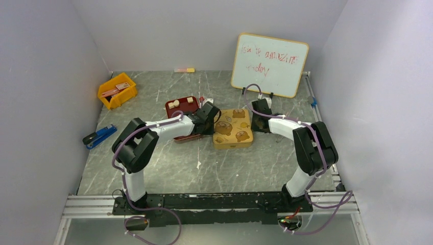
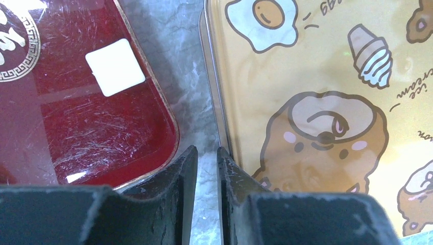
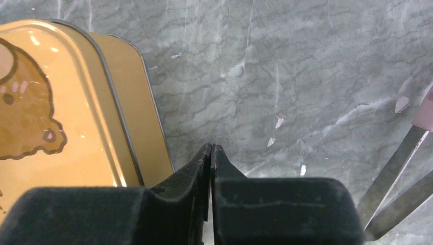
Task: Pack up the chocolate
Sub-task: Close the box lid on the packing box.
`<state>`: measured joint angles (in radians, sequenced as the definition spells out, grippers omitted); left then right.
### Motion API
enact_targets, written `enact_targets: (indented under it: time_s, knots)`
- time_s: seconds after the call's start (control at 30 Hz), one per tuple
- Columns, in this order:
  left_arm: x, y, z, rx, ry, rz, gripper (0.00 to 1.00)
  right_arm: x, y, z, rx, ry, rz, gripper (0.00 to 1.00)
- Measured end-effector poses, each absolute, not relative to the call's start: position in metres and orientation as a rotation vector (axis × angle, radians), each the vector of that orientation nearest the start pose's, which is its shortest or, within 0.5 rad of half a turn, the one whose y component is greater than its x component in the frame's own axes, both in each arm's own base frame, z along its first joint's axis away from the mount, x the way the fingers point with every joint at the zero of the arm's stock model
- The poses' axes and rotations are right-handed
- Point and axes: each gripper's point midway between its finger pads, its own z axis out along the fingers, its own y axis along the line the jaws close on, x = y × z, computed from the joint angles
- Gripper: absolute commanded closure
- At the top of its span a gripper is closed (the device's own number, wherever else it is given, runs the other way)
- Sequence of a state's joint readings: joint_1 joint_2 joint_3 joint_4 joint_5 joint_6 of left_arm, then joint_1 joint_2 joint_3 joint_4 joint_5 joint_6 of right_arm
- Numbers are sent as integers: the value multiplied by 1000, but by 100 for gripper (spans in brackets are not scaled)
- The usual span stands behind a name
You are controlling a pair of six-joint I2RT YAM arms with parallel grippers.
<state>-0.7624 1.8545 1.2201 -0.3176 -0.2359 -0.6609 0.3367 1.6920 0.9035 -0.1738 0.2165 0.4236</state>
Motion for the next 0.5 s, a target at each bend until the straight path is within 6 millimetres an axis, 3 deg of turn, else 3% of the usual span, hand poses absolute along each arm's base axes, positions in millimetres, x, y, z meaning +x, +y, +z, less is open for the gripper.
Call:
enact_targets:
  time_s: [0.27,0.5]
  knots:
    - [337,-297,50,44,2502,-289,72,364,109,27,188,2474,57,92]
    - [340,-296,52,41,2491,-273,64,365,107,29,193,2468,47,92]
